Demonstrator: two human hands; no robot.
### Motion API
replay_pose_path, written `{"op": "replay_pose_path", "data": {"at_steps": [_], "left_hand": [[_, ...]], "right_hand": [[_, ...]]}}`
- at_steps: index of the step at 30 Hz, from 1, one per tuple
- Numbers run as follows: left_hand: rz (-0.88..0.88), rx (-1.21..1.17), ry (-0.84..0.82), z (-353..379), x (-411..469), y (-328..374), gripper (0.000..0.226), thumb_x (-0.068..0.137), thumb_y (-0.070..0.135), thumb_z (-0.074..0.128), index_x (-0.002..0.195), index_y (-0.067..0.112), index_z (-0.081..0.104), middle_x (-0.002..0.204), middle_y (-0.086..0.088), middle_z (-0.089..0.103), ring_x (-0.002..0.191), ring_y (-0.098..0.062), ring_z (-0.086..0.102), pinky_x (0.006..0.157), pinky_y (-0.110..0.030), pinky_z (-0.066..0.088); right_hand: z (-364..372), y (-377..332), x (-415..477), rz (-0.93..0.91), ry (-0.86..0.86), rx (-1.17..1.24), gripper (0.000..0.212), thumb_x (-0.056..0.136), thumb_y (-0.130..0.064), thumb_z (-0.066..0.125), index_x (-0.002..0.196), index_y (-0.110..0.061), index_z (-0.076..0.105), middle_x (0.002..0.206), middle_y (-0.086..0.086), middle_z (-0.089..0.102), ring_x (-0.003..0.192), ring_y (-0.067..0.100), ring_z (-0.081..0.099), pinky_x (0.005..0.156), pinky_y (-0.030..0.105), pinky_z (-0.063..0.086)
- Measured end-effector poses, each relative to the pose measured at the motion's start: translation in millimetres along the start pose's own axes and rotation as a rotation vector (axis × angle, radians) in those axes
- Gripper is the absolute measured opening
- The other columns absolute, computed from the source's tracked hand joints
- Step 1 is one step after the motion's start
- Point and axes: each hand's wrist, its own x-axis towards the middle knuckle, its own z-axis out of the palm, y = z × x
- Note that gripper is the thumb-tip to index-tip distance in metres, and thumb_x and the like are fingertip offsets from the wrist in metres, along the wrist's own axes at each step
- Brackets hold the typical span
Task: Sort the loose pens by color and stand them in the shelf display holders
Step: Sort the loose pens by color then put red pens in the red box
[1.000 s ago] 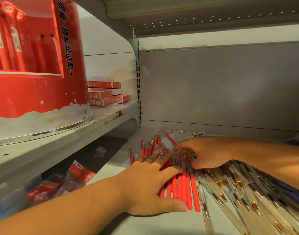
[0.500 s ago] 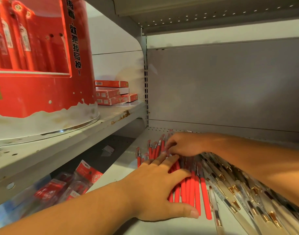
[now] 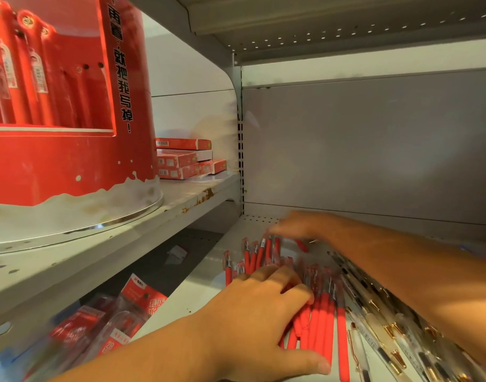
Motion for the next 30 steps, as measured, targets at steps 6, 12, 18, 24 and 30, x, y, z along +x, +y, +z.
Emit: {"op": "replay_pose_path", "data": {"at_steps": [6,12,18,24,30], "left_hand": [[-0.021,0.002,-0.024,-2,1,3,0.071,0.082,0.079,0.048,0.139,0.041,0.031,0.149,0.009,0.030,0.135,-0.015,0.029,0.111,-0.046,0.030],[-0.019,-0.007,-0.038,-5,0,1,0.073,0.082,0.077,0.049,0.141,0.039,0.032,0.151,0.007,0.030,0.137,-0.016,0.030,0.112,-0.048,0.031],[-0.015,-0.035,-0.017,-3,0,-2,0.070,0.081,0.078,0.050,0.139,0.041,0.035,0.149,0.012,0.033,0.134,-0.012,0.033,0.110,-0.043,0.034],[-0.019,-0.067,-0.004,0,1,-6,0.070,0.081,0.078,0.052,0.138,0.043,0.035,0.146,0.011,0.037,0.131,-0.012,0.038,0.107,-0.039,0.037],[-0.019,-0.054,0.007,1,0,-6,0.070,0.081,0.076,0.053,0.139,0.042,0.036,0.144,0.010,0.039,0.129,-0.013,0.040,0.106,-0.041,0.040]], "right_hand": [[15,-44,-1,0.097,-0.320,-0.034,0.083,0.093,-0.071,0.027,0.142,-0.007,0.046,0.145,0.019,0.045,0.126,0.031,0.050,0.084,0.033,0.046],[23,-54,12,0.102,-0.323,-0.097,0.041,0.099,-0.040,0.037,0.087,-0.013,0.065,0.093,0.015,0.064,0.071,0.020,0.063,0.065,0.026,0.047],[26,-43,28,0.192,-0.026,-0.182,0.083,0.081,-0.053,0.057,0.144,-0.005,0.031,0.107,0.014,0.059,0.076,0.026,0.059,0.067,0.031,0.049],[32,-36,47,0.245,0.049,-0.181,0.087,0.085,-0.031,0.062,0.146,0.000,0.009,0.101,0.015,0.055,0.078,0.025,0.058,0.068,0.034,0.049],[19,-33,39,0.189,-0.096,-0.336,0.023,0.094,-0.020,0.050,0.106,-0.002,0.055,0.102,0.013,0.065,0.071,0.019,0.063,0.054,0.028,0.046]]}}
